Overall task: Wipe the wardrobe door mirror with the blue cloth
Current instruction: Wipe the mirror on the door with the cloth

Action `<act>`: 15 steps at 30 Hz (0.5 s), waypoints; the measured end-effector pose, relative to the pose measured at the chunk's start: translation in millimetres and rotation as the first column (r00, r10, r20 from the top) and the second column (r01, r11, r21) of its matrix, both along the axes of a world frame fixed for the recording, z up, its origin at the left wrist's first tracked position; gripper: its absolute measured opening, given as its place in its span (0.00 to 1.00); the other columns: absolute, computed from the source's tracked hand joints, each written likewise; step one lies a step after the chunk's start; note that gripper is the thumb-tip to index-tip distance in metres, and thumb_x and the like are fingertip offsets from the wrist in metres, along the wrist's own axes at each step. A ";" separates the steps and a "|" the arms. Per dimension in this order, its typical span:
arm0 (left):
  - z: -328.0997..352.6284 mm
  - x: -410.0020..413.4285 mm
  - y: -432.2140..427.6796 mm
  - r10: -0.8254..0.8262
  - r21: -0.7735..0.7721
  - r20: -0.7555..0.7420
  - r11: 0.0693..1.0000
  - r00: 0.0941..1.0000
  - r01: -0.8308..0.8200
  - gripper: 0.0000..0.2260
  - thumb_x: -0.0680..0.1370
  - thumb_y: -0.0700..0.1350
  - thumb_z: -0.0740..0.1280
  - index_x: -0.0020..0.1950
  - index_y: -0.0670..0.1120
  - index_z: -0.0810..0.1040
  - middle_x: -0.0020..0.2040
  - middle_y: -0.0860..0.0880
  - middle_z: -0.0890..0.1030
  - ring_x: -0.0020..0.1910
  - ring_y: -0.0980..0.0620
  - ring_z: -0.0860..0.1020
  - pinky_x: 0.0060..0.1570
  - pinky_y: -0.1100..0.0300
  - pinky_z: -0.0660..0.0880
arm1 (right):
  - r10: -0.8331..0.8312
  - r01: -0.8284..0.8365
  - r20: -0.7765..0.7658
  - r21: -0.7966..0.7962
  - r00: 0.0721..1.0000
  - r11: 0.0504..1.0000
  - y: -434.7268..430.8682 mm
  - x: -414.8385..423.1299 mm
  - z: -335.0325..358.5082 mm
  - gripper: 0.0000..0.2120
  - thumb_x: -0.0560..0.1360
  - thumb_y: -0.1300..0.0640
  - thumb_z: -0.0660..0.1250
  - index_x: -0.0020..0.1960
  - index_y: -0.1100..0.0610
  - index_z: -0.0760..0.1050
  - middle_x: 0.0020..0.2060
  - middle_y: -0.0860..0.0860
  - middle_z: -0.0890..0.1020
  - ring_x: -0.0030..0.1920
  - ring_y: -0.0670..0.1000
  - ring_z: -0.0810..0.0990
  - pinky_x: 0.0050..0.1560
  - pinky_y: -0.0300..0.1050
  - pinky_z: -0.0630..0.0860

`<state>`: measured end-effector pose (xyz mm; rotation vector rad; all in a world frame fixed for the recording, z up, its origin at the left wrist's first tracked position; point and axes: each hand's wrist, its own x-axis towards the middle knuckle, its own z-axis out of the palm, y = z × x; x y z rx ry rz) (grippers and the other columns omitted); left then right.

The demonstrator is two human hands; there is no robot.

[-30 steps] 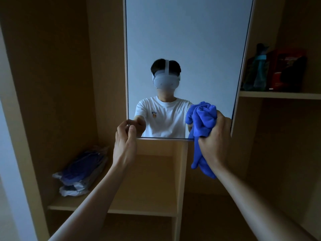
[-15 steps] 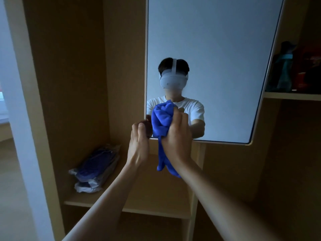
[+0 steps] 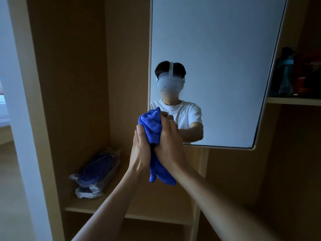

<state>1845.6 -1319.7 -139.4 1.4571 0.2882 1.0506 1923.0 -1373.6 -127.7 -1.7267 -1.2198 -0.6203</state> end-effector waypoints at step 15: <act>15.1 -1.2 22.2 0.140 0.318 -0.087 0.942 0.986 -0.106 0.19 0.84 0.56 0.60 0.74 0.53 0.68 0.65 0.51 0.78 0.67 0.49 0.76 0.69 0.43 0.72 | 0.193 -0.199 -0.127 -0.035 0.973 0.979 -53.3 50.9 20.0 0.25 0.73 0.55 0.68 0.70 0.49 0.71 0.63 0.49 0.78 0.63 0.51 0.78 0.63 0.54 0.77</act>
